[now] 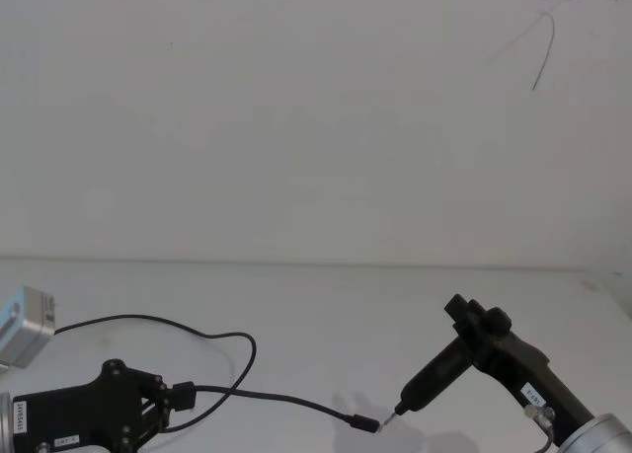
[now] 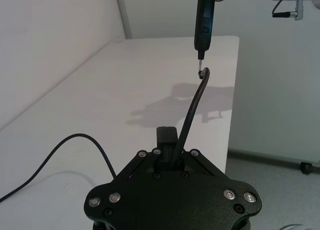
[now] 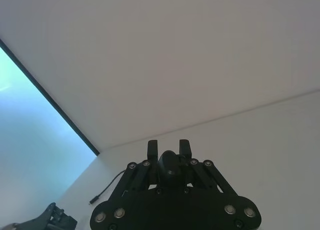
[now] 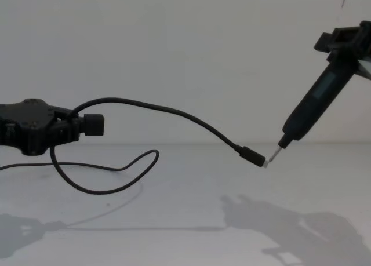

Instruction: Pick up the data cable with the one hand.

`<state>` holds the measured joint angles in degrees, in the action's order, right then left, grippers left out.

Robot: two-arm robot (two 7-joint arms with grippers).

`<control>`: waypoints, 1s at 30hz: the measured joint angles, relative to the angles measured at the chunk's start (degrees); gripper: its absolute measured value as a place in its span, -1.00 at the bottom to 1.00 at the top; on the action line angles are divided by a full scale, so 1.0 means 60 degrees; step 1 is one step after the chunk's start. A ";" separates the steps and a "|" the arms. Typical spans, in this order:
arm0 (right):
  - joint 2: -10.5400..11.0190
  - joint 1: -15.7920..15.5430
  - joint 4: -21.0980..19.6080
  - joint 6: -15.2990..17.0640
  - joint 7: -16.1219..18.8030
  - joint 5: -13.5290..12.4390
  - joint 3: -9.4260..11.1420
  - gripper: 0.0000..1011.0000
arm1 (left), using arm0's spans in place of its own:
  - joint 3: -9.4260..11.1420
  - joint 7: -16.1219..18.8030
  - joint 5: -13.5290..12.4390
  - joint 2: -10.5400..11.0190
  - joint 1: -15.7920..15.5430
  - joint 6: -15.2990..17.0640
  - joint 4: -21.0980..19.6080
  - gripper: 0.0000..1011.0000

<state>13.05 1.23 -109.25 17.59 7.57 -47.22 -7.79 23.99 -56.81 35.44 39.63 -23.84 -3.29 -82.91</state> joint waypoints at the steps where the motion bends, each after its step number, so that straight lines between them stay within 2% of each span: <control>1: -0.0015 0.0011 0.0015 0.0024 -0.0014 -0.0073 0.0014 -0.50 | 0.0000 0.0000 0.0000 0.0000 -0.0001 0.0000 0.0000 -1.00; 16: -0.0061 0.0046 0.0124 0.0278 0.0121 -0.0785 0.0120 -0.50 | -0.0001 0.0001 0.0000 0.0000 -0.0001 0.0000 0.0000 -1.00; 30: 0.0041 0.0060 0.0181 0.0300 0.0261 -0.1025 0.0115 -0.50 | 0.0000 0.0000 -0.0001 0.0000 -0.0001 0.0000 0.0000 -1.00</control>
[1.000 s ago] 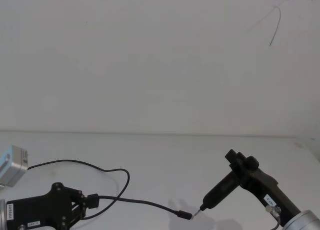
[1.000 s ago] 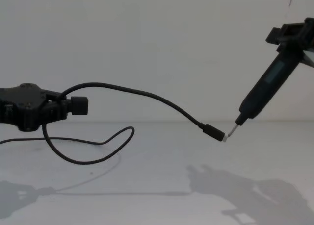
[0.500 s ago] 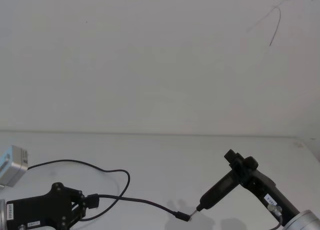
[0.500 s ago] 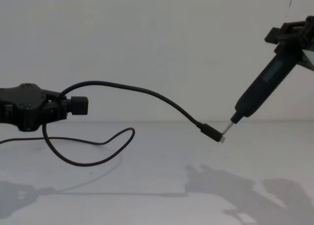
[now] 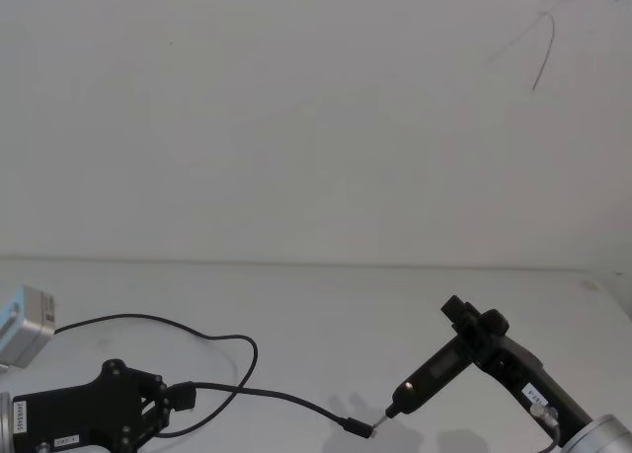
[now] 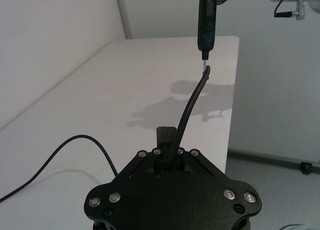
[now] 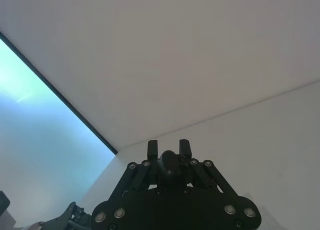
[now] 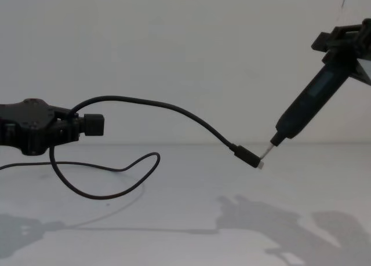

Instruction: Pick up the data cable with the one hand.

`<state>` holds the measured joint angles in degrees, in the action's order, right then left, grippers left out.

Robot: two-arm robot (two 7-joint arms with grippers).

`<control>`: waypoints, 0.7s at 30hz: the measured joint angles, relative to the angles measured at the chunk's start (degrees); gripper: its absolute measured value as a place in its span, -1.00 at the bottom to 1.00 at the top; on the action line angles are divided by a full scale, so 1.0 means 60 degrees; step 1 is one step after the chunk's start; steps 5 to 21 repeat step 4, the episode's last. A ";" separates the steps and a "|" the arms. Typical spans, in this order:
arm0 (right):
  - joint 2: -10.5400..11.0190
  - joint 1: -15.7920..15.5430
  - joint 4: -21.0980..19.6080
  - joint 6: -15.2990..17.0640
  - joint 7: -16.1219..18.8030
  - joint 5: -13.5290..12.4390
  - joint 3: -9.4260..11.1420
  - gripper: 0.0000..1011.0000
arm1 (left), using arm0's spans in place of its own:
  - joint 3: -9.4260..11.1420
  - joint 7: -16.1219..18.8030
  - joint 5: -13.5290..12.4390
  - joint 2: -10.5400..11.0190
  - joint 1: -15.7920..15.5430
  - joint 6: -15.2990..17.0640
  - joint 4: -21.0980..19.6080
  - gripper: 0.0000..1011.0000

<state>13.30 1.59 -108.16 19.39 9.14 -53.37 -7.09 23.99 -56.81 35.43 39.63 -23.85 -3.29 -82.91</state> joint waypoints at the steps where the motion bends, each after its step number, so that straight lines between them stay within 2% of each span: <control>1: 0.0005 0.0001 0.0002 0.0000 0.0003 -0.0006 -0.0001 -0.50 | 0.0000 0.0000 0.0001 0.0000 0.0000 0.0000 0.0000 -1.00; 21: 0.0016 0.0003 0.0009 -0.0001 0.0017 -0.0031 -0.0003 -0.50 | 0.0000 0.0000 0.0001 0.0000 0.0000 0.0000 0.0000 -1.00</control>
